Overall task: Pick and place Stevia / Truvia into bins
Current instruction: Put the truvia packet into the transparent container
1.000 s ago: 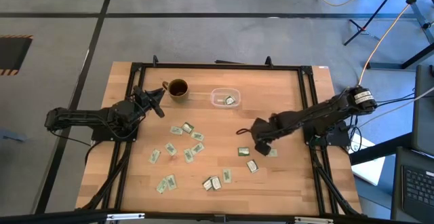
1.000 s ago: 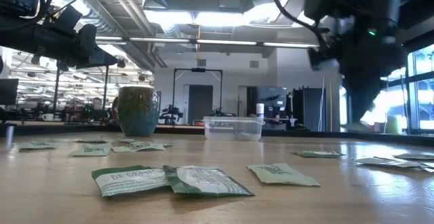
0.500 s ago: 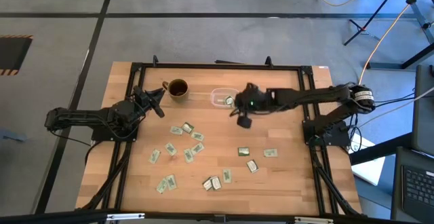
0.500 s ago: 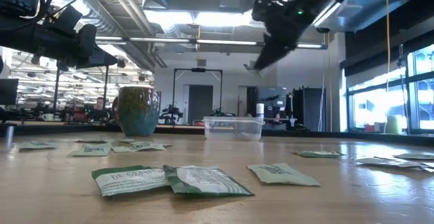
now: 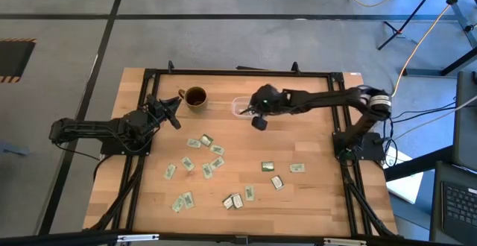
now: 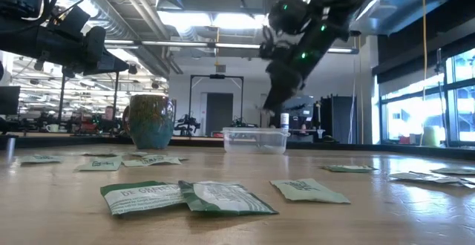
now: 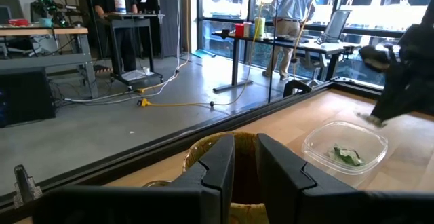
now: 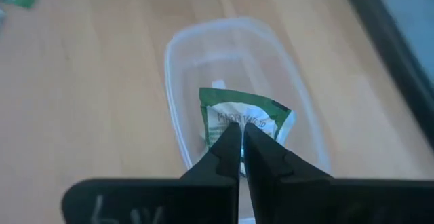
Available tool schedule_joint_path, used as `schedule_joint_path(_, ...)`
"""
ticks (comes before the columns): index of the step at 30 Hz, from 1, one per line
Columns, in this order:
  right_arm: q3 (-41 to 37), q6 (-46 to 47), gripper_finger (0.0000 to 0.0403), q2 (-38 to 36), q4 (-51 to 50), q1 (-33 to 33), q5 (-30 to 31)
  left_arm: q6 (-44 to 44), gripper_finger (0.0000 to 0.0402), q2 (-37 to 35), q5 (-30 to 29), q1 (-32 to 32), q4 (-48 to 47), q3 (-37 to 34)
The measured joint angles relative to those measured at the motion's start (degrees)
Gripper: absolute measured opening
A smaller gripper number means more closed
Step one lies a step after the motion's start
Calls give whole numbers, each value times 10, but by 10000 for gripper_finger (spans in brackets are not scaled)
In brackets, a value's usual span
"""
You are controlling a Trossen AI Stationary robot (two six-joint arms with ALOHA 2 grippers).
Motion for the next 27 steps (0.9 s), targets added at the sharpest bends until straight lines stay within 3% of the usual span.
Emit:
schedule_joint_path(7, 0, 13, 15, 38, 10, -13, 1, 0, 58, 0, 0, 0, 0, 0)
schedule_joint_path(19, 0, 29, 17, 41, 15, -16, 3, 0, 58, 0, 0, 0, 0, 0)
schedule_joint_path(27, 0, 30, 74, 39, 15, -16, 3, 0, 58, 0, 0, 0, 0, 0)
